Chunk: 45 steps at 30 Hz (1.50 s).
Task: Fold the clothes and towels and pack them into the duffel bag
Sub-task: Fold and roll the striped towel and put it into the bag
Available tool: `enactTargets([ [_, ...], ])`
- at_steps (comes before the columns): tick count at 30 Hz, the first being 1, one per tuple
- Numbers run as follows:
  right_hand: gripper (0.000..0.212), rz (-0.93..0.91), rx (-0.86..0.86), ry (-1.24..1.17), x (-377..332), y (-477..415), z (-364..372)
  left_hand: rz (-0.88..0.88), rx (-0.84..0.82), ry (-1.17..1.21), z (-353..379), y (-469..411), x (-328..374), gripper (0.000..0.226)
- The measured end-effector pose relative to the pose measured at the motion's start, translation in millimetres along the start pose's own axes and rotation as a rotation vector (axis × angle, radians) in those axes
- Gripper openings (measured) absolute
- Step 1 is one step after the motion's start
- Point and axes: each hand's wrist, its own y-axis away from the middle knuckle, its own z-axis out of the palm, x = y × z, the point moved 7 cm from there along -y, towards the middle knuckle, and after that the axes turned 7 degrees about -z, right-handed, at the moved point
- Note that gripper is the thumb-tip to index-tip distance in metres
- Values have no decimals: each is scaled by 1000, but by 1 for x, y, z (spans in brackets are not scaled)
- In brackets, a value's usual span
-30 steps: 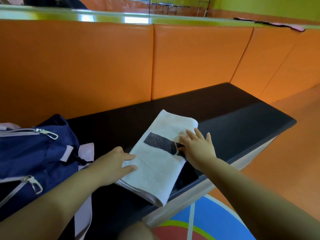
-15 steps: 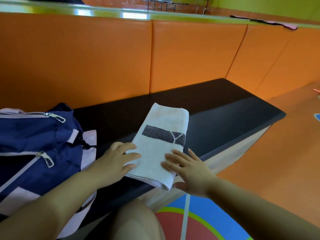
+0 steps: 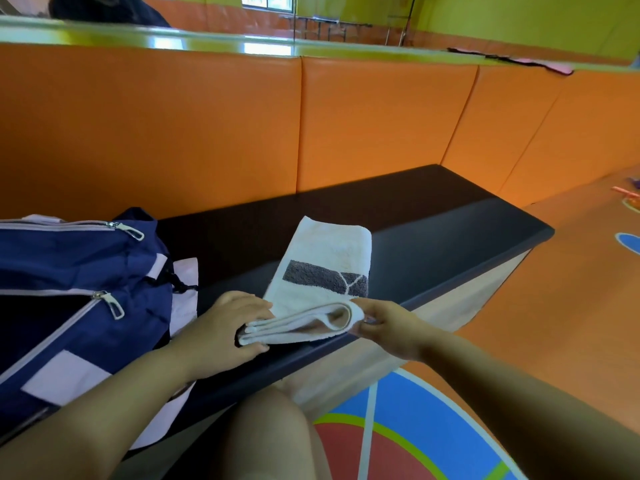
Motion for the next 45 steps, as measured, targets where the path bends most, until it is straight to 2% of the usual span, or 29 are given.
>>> enactTargets([
  [2,20,19,38,-81,1,4,-5,-25,80,114,-14,0,6,49],
  [4,19,21,91,-171,2,7,-11,-67,88,255,-27,-2,16,31],
  [6,23,-6,145,-269,-1,8,-18,-68,96,363,-38,-9,28,27],
  [11,28,14,322,-475,2,1,-37,-132,71,667,-41,-38,38,41],
  [14,30,97,390,-524,12,-8,-44,-284,-44,769,-20,-53,28,69],
  [15,31,133,411,-518,17,-12,-46,-320,-69,765,-13,-58,24,73],
  [16,32,167,425,-500,21,-16,-48,-348,-75,752,-7,-63,20,68],
  [18,36,215,431,-477,27,-25,-51,-399,-25,721,-1,-74,13,37],
  [20,36,222,405,-502,30,-35,-55,-430,29,705,1,-86,8,23],
  [23,27,174,334,-515,32,-48,-64,-443,40,644,5,-103,6,20],
  [26,19,220,376,-410,43,-57,-77,-445,-3,600,8,-117,5,20],
  [29,27,301,412,-253,57,-63,-80,-450,-57,546,13,-129,3,19],
  [37,26,370,428,-66,74,-76,-77,-491,-110,386,21,-145,-8,24],
  [39,27,396,443,-20,80,-75,-74,-506,-69,228,17,-146,-8,25],
  [41,26,419,444,38,82,-73,-73,-483,52,33,6,-142,-2,33],
  [44,32,451,509,182,76,-69,-79,-277,304,-65,-11,-127,20,47],
  [45,33,445,556,224,72,-67,-83,-171,317,-70,-12,-121,27,48],
])
